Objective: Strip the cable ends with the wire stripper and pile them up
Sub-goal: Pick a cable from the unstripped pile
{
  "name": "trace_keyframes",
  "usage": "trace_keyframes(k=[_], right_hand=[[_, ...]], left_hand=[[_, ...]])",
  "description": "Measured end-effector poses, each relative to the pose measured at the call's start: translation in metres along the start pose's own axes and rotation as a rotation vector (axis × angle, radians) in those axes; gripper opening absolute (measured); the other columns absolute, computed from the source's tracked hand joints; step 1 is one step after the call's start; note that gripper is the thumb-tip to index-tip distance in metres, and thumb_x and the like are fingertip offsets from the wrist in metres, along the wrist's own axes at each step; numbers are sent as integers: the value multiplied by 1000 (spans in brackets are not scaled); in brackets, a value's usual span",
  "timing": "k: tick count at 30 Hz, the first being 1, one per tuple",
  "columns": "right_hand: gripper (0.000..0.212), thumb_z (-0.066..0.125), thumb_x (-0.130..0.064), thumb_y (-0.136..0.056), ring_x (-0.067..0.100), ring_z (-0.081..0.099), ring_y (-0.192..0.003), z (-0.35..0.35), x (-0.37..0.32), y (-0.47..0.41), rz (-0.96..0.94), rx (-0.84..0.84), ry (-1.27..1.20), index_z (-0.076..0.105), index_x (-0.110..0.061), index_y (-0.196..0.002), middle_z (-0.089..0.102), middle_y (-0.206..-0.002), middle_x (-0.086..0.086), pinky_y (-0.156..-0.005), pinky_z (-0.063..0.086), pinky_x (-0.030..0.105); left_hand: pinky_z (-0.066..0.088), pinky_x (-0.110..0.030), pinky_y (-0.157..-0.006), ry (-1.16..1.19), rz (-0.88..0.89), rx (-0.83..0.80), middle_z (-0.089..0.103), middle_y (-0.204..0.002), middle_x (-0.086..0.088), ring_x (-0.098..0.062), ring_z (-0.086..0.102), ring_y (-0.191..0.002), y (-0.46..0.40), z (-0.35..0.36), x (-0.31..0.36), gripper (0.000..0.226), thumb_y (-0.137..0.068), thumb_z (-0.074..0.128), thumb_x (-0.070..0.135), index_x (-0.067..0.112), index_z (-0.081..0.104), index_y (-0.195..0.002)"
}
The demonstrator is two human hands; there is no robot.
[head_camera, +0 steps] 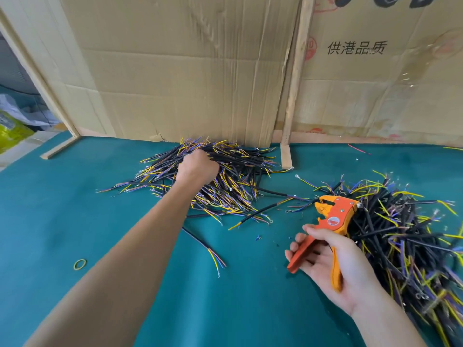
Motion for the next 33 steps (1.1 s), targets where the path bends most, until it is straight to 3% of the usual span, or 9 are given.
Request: trace_keyframes(k=[3,6,8,13,17,20,24,33], right_hand=[[35,73,-9,-74,35,64,-70,2,1,0,-4,-33,32,63,-3,-107,64,-81,19,-70,61,50],[43,73,-11,-69,35,65,-70,3,3,1,-3,-81,92,64,-1,-109,67,-86,23,-69,62,48],[45,73,-12,-69,35,66,-71,5,5,2,6,-131,128,64,-1,-112,71,-99,27,-68,62,47],[51,73,-10,-78,35,66,-81,17,6,11,-8,-437,139,61,4,-126,61,-137,26,-76,59,45],[57,71,-13,-77,36,65,-83,16,1,13,-88,-493,141,62,3,-132,58,-143,20,-75,56,45],[54,66,-11,-82,35,64,-83,15,-3,12,-110,-499,172,61,2,-134,56,-146,19,-77,56,44],[67,77,-17,-79,34,64,-86,14,-9,15,-120,-575,142,56,4,-138,51,-151,17,-80,56,42],[68,74,-22,-86,29,63,-90,19,-11,21,-70,-762,-72,49,6,-142,37,-161,21,-86,52,42]], left_hand=[[53,-37,-74,229,28,63,73,-82,-20,-37,69,-87,37,-4,-14,24,-87,56,19,-3,66,-84],[45,-18,-55,445,92,172,67,-58,-2,-8,65,-56,94,3,-23,26,-92,65,25,10,61,-71],[35,-10,-46,581,160,198,65,-54,4,1,57,-43,136,14,-24,25,-91,70,26,16,62,-69],[47,-21,-44,820,135,54,70,-65,4,-11,69,-54,202,68,-35,19,-89,75,10,22,71,-75],[50,-21,-46,831,204,10,73,-70,2,-11,65,-48,220,90,-43,28,-89,72,2,29,74,-81],[56,-26,-52,775,284,-4,73,-75,5,-8,68,-58,218,92,-43,35,-89,71,-1,34,76,-85],[60,-32,-65,709,322,-52,74,-76,12,-6,72,-69,217,94,-41,36,-89,72,6,41,76,-86],[48,-15,-52,737,315,-50,70,-60,5,-8,65,-51,216,94,-38,29,-81,81,8,36,73,-82]])
Point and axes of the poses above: each hand's wrist, its own y-axis away from the middle knuckle, its own z-axis out of the palm, x = y × z, the point moved 4 cm from there along -y, towards the middle knuckle
